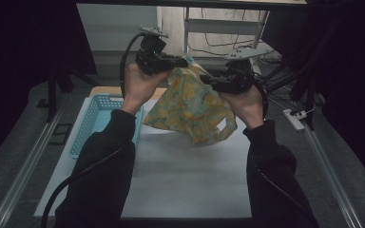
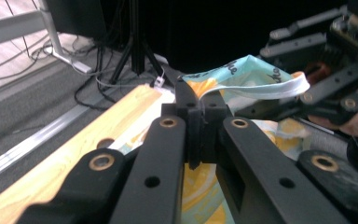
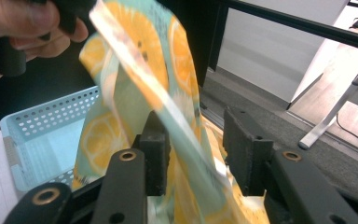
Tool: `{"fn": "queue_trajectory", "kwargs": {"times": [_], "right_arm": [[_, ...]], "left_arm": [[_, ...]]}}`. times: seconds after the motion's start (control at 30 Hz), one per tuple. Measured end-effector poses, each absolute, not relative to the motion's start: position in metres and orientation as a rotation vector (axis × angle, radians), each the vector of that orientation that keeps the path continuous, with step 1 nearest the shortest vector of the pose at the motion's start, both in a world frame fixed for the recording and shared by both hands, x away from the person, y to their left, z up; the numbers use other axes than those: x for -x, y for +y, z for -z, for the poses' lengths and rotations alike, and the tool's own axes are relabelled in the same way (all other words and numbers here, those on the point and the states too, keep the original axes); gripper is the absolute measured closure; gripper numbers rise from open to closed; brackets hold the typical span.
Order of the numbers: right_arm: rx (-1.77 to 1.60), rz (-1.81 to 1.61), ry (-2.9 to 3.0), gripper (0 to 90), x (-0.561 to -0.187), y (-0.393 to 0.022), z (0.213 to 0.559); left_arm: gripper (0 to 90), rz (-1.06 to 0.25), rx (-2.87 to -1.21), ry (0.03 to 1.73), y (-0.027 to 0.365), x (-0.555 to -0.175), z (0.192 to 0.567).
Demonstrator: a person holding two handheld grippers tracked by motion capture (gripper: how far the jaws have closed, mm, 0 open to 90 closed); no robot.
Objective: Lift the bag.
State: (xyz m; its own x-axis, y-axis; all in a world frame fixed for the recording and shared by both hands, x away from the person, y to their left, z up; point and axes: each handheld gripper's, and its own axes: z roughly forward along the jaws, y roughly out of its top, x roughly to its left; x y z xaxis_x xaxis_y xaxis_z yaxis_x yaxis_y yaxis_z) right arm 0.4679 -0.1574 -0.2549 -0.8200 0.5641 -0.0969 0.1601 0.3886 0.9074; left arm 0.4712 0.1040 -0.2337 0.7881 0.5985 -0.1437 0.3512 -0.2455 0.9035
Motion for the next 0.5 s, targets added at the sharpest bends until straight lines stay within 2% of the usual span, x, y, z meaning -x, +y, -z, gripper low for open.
{"fn": "queue_trajectory", "kwargs": {"times": [0.1,0.33,0.37,0.5], "right_arm": [[-0.631,-1.418,2.243,59.6,-0.467,-0.161,0.252],[-0.683,-1.406,2.249,52.4,-0.471,-0.167,0.258],[-0.686,-1.401,2.250,51.2,-0.471,-0.167,0.260],[-0.709,-1.411,2.247,46.8,-0.472,-0.172,0.265]], "left_arm": [[89.9,-0.271,-1.832,0.730,0.107,-0.474,0.232],[87.1,-0.275,-1.916,0.811,0.100,-0.493,0.259],[84.5,-0.281,-1.923,0.815,0.099,-0.494,0.262],[64.1,-0.262,-1.955,0.822,0.096,-0.498,0.270]]}}
